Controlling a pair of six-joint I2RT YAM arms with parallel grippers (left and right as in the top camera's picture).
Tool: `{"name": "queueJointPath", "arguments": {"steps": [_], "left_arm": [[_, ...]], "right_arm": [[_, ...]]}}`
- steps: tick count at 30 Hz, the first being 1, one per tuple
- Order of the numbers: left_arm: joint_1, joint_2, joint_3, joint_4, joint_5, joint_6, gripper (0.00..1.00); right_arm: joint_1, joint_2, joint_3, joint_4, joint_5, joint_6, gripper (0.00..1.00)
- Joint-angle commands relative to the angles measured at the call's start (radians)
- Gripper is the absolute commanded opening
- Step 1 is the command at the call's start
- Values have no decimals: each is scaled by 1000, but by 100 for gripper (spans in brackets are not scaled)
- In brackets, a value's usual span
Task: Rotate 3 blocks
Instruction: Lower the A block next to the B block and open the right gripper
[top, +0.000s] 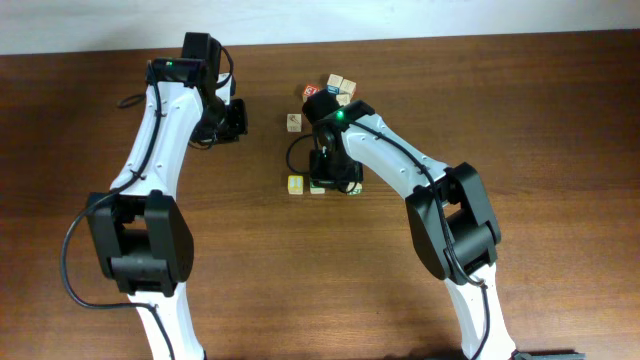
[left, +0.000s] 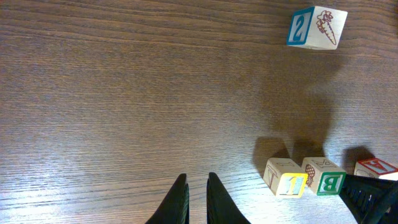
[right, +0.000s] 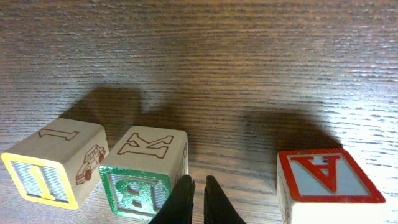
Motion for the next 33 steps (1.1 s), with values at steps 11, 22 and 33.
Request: {"name": "queueJointPath", "arguments": {"steps": [11, 22, 33], "left_arm": [[0, -11, -4, 2, -8, -13, 10], [0, -11, -4, 2, -8, -13, 11], [0, -11, -4, 2, -8, -13, 12]], "right_arm": [[9, -4, -5, 19, -5, -16, 9], [21, -4, -5, 24, -15, -19, 9], [23, -4, -5, 27, -16, -19, 9]]}}
